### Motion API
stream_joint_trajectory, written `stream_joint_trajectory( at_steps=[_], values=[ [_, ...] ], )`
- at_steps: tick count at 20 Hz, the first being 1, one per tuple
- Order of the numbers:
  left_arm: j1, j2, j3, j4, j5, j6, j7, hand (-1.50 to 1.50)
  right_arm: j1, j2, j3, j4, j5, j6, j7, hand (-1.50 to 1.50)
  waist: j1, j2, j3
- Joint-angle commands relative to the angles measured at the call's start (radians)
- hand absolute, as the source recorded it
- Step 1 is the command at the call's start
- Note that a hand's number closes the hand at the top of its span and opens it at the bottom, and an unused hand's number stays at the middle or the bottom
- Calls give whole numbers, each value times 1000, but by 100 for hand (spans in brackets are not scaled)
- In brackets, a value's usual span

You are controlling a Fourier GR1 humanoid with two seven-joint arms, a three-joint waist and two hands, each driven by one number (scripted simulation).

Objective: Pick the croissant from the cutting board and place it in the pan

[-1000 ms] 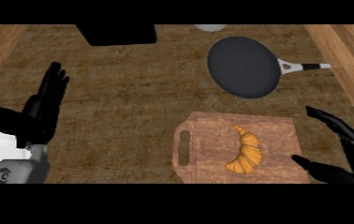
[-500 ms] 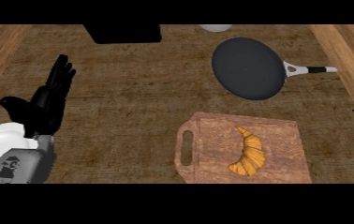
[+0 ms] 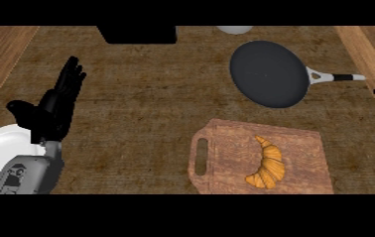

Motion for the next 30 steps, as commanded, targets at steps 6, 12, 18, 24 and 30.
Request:
stream_joint_trajectory(
  at_steps=[6,12,18,24,30],
  values=[
    [-75,-10,46,72,-13,-39,6,0,-197,115,219,-48,-7,84,220,-150,6,3,1],
    [-53,-13,91,52,-8,-67,19,0,-140,185,262,-68,121,136,268,-150,-2,1,1],
    [28,-47,79,8,-60,-64,-29,0,-101,295,348,-103,270,123,365,-150,-2,0,1],
    [-32,-87,67,26,-91,-55,1,0,-194,324,332,118,376,136,290,-150,2,2,1],
    [-19,-89,103,28,-97,-81,-5,0,-112,359,349,161,437,165,160,-150,-1,0,1]
  ],
)
